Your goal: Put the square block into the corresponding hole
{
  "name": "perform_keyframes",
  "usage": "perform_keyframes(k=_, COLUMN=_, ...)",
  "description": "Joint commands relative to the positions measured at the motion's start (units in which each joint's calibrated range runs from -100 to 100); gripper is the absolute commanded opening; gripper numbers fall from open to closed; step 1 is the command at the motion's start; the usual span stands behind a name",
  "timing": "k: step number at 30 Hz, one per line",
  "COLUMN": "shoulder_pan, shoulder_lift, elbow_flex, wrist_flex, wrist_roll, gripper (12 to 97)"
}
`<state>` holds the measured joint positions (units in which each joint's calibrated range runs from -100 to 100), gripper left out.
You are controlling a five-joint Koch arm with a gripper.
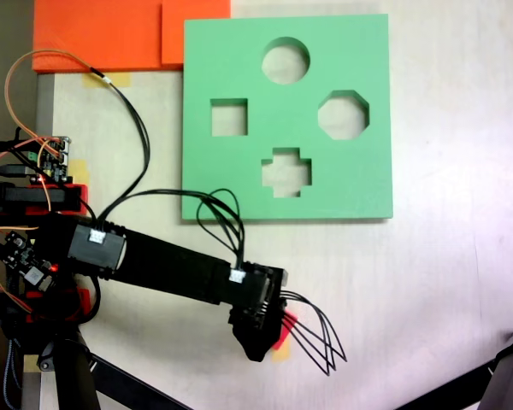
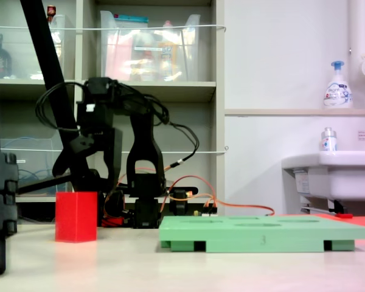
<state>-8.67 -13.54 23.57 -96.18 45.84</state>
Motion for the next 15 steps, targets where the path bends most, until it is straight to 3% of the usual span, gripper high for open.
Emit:
perform_keyframes(k=1, shoulder_pan=0.3, shoulder_lift=-2.2, elbow_flex=5.1, wrist_flex=-1.6, wrist_roll=-2.1, gripper=70.7)
perform_keyframes(k=6, shoulder_pan=0.3, shoulder_lift=6.1, elbow_flex=15.1, wrist_flex=-3.8, wrist_roll=-13.2, gripper=70.6)
perform_keyframes(k=15, shoulder_pan=-0.2, shoulder_lift=7.5, elbow_flex=15.7, wrist_flex=-3.8, wrist_roll=-21.3, gripper=70.6)
